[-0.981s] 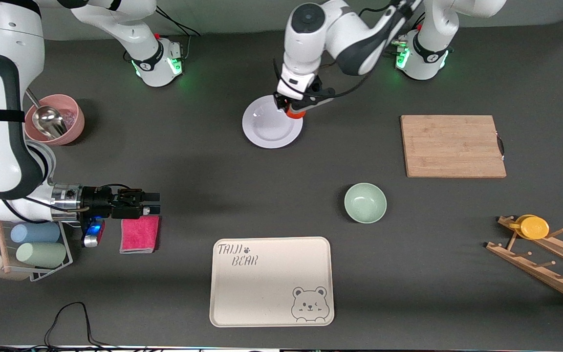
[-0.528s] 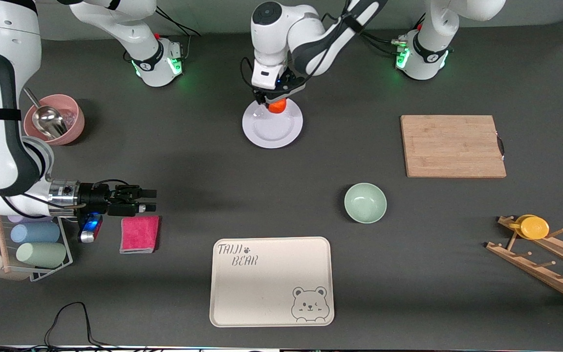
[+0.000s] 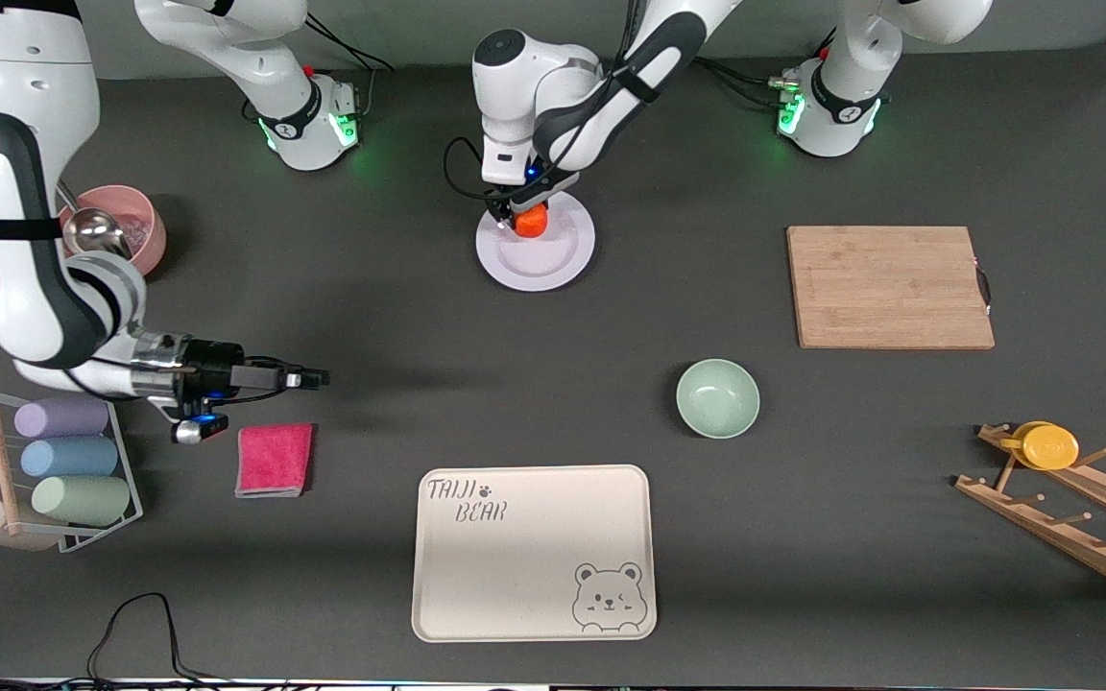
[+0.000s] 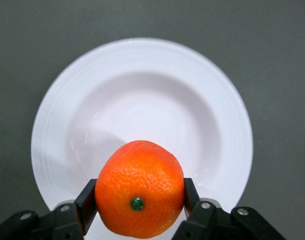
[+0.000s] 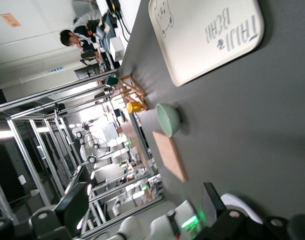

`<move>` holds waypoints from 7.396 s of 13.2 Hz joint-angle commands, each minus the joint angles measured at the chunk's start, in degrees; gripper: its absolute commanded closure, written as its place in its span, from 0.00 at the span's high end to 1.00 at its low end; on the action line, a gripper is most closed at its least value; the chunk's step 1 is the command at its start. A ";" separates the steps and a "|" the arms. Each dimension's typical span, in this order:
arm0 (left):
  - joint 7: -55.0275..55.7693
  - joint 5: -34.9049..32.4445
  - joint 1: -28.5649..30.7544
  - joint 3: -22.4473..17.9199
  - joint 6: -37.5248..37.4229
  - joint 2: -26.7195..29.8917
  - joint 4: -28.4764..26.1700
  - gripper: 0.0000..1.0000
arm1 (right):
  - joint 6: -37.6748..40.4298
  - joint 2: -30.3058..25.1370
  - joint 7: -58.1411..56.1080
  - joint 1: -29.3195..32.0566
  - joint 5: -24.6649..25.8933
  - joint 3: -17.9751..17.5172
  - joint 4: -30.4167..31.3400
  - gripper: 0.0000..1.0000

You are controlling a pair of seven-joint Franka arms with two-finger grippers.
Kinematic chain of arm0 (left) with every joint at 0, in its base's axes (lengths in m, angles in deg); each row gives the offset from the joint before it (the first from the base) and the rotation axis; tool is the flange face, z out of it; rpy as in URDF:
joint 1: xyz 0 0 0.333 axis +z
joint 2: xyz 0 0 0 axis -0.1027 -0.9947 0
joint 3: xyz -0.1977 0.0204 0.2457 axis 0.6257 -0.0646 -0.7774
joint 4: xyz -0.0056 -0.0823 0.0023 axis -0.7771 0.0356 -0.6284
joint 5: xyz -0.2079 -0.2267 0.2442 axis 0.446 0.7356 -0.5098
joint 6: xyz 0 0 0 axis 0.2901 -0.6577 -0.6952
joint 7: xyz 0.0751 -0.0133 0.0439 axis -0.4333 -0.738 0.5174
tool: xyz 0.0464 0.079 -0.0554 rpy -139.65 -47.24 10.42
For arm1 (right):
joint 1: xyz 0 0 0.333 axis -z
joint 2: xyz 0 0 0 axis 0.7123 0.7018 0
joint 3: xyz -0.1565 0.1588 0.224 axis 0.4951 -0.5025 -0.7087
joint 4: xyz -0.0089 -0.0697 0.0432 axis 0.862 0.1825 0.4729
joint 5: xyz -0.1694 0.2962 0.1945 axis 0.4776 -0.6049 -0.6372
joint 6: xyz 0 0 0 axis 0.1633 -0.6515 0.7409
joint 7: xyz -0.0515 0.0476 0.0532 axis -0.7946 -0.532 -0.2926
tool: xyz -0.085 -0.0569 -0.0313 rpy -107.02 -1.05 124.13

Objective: Place orange and plate with both arms
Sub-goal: 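Lower the orange onto the plate while the right gripper approaches the plate, then withdraw the left gripper to the board while the right gripper reaches the plate, then grip the rim of the white plate with the right gripper, then carry the plate with the orange over the cream tray with the right gripper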

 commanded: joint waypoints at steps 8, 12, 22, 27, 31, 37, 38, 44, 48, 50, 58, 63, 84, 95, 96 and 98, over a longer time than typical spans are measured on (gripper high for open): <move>2.09 -1.56 -1.12 -1.04 0.08 -4.54 4.09 0.39 | -5.29 -10.02 -25.26 -1.85 -9.40 -0.49 25.24 1.00; 1.66 -1.83 -0.94 -1.04 -0.97 -4.19 4.44 1.00 | -5.22 -9.77 -32.30 -4.66 -13.53 -0.49 30.35 1.00; -36.06 11.41 11.43 -0.25 -17.82 13.37 4.09 1.00 | -5.74 -8.97 -50.33 -12.75 -23.90 -0.31 38.96 1.00; -66.87 20.14 24.09 -0.77 -33.29 25.51 4.00 1.00 | -7.85 -5.81 -57.35 -19.50 -32.15 -0.31 38.97 1.00; -88.82 24.08 35.59 -1.13 -40.16 31.22 3.74 1.00 | -8.12 -4.23 -61.06 -23.56 -36.38 -0.31 39.06 1.00; -117.59 28.40 43.88 -12.54 -38.25 40.63 -4.43 1.00 | -8.12 -1.85 -65.98 -29.80 -43.06 -0.31 39.06 1.00; -119.18 28.32 44.06 -13.60 -37.54 41.08 -5.13 1.00 | -8.03 -1.68 -66.07 -30.76 -44.19 -0.31 38.97 1.00; -126.66 28.32 44.41 -22.57 -32.80 40.73 -6.72 1.00 | -7.32 0.61 -68.79 -36.83 -51.85 -0.40 38.71 1.00; -126.67 28.32 44.50 -22.84 -30.24 41.26 -8.30 1.00 | -7.15 1.40 -69.41 -37.54 -53.16 -0.49 38.62 1.00; -126.67 28.32 44.67 -23.01 -30.07 41.34 -8.57 1.00 | -5.49 2.45 -69.41 -39.37 -56.14 -0.58 38.18 1.00; -126.58 28.67 45.73 -23.54 -29.09 41.17 -8.13 1.00 | -3.11 3.86 -69.15 -40.00 -57.74 -0.58 37.92 0.50; -126.67 28.58 45.82 -26.43 -32.96 41.43 -4.01 1.00 | -2.93 4.30 -69.23 -39.91 -57.74 -0.58 37.92 0.00; -126.67 28.58 45.55 -26.26 -33.93 41.17 -3.03 1.00 | -9.68 10.26 -24.00 -21.47 -36.59 2.15 1.84 0.00; -126.67 28.58 45.12 -26.18 -33.93 41.17 -2.94 1.00 | -22.16 42.95 -1.40 -13.73 -26.46 2.06 -51.52 0.00; -126.67 28.58 45.12 -26.26 -33.84 41.17 -2.94 1.00 | -22.79 45.41 -0.34 -13.55 -26.37 2.06 -55.12 0.00; -126.67 28.58 45.12 -26.26 -33.84 41.17 -2.94 1.00 | -23.67 48.06 -0.24 -13.46 -26.45 2.06 -58.40 0.00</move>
